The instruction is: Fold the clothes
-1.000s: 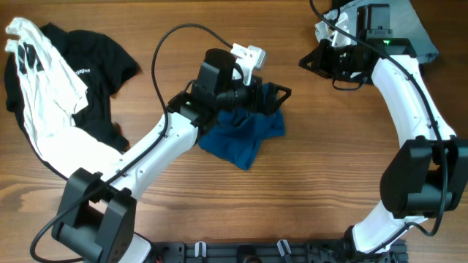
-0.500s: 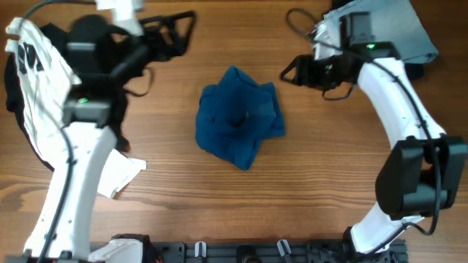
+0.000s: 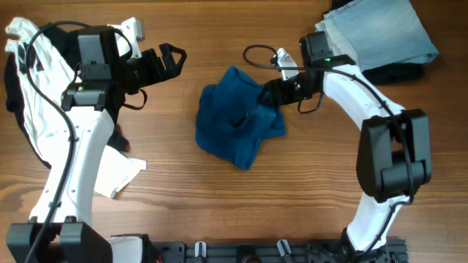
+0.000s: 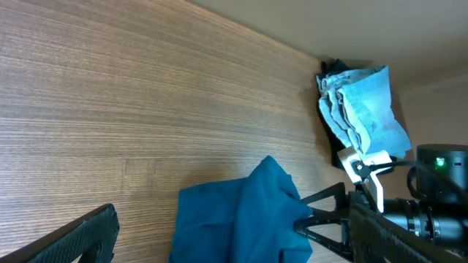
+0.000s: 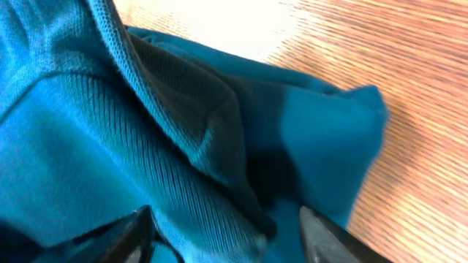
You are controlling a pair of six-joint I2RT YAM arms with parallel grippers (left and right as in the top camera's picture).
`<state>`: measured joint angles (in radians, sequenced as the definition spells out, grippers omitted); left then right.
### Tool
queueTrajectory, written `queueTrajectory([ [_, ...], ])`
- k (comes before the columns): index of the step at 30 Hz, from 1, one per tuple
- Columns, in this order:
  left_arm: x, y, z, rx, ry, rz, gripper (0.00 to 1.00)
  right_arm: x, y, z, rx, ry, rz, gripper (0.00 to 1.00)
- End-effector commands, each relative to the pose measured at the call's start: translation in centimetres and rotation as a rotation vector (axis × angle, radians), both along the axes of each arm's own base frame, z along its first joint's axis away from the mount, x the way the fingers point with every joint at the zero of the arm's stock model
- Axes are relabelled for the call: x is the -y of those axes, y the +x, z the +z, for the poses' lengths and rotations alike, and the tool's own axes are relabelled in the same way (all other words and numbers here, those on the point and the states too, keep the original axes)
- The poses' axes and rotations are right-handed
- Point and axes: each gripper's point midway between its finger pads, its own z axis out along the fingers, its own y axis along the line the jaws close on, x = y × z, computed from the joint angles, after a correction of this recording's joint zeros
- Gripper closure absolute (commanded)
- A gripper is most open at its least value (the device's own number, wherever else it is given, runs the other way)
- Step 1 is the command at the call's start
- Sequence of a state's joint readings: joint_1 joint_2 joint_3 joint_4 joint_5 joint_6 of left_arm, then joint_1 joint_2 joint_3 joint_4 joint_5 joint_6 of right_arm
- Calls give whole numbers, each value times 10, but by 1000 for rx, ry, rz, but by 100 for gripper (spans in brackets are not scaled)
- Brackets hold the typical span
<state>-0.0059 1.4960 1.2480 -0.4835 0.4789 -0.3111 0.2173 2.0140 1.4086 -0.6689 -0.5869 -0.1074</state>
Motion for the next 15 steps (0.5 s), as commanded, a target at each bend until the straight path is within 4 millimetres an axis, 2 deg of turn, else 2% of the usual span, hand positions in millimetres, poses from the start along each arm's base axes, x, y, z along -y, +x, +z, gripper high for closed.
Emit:
queueTrajectory([
  [1,-3,1,-6,0,25,-6,0,-11,-3,-13,8,-5,44,51],
  [3,-3,1,-6,0,24,-6,0,-13,0,-12,23,-1,42,64],
  [4,-3,1,-6,0,25,-6,0,-14,2,-11,25,3,30,73],
  [5,-3,1,-6,0,25,-6,0,-14,5,-10,29,8,17,89],
  [6,-3,1,-6,0,25,-6,0,-13,9,-8,31,13,0,95],
  [8,-3,1,-6,0,25,-6,0,-11,15,2,45,20,-20,96],
  [15,-3,1,-6,0,25,-6,0,6,39,84,116,51,-118,96],
])
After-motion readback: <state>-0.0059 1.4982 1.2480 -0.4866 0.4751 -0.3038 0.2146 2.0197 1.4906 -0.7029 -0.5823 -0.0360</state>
